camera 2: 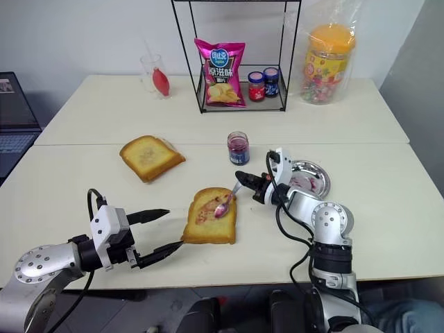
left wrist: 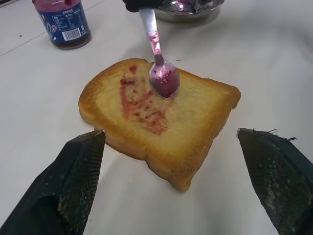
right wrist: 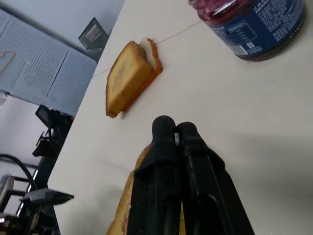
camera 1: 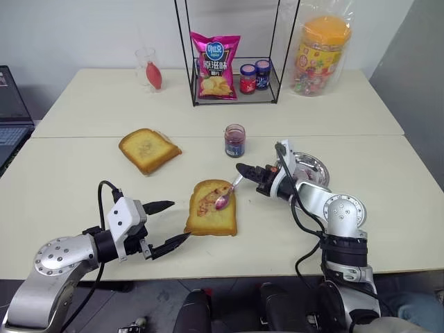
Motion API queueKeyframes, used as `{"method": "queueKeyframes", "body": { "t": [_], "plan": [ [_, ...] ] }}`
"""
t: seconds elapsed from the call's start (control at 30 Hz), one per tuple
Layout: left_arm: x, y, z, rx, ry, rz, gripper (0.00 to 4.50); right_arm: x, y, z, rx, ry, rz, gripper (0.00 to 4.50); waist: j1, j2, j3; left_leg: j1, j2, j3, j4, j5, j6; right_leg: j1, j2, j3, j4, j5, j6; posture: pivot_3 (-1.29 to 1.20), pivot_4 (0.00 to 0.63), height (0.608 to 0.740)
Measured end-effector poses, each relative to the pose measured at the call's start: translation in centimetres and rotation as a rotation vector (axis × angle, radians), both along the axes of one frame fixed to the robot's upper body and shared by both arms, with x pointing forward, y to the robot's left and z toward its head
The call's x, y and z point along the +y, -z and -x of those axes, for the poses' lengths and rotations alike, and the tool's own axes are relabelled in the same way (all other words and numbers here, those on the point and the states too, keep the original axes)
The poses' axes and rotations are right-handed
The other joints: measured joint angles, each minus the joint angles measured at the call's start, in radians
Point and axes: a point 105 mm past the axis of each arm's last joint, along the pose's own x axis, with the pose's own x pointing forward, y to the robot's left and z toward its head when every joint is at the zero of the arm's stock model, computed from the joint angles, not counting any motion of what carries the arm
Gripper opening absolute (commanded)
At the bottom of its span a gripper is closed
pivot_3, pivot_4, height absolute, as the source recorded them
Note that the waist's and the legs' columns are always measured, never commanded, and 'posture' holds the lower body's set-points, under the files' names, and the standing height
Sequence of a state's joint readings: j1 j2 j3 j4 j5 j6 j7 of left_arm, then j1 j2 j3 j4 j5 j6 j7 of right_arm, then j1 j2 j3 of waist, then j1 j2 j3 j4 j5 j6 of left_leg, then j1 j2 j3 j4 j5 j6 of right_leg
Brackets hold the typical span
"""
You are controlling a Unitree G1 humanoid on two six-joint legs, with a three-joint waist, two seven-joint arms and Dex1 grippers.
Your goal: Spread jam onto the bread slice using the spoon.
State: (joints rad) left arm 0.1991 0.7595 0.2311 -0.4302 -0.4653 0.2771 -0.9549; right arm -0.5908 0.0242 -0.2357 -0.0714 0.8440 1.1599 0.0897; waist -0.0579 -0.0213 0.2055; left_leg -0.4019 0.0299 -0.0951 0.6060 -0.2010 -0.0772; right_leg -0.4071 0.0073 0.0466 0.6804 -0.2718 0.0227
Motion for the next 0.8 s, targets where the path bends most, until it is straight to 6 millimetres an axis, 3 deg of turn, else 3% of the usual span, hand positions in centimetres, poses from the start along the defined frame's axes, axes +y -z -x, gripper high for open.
{"method": "queueKeyframes", "body": {
  "t": [0.13,0.33,0.53,0.8],
  "plan": [
    [0.0,0.0,-0.1,0.0,0.0,0.002,4.5,1.4,-1.0,-2.0,-0.003,0.035,-0.051,0.01,-0.002,0.0,0.0,0.0,0.0,0.0,0.0,0.0,0.0,-0.001,0.0,0.0,0.0,0.0,0.0,0.0,0.15,0.74],
    [0.0,0.1,-0.1,0.002,-0.001,0.002,4.5,1.4,1.0,-3.2,0.052,0.082,-0.036,0.01,-0.001,0.0,0.0,-0.001,0.0,0.0,-0.002,0.0,0.0,-0.001,0.0,0.0,-0.001,0.0,0.0,0.0,0.15,0.74],
    [-0.1,0.2,0.0,0.007,-0.002,0.012,4.5,0.4,1.5,-3.1,0.052,0.09,-0.021,0.01,0.0,0.0,0.0,0.0,0.0,0.0,-0.001,0.0,0.0,-0.001,0.0,0.0,0.0,0.0,0.0,0.0,0.15,0.74],
    [-0.2,0.2,-0.1,0.003,0.0,0.016,4.5,-2.3,0.5,-1.4,0.05,0.091,-0.005,0.01,0.0,0.0,0.0,0.0,0.0,0.0,-0.002,0.0,0.0,-0.001,0.0,0.0,0.0,0.0,0.0,0.0,0.15,0.74]
  ]
}}
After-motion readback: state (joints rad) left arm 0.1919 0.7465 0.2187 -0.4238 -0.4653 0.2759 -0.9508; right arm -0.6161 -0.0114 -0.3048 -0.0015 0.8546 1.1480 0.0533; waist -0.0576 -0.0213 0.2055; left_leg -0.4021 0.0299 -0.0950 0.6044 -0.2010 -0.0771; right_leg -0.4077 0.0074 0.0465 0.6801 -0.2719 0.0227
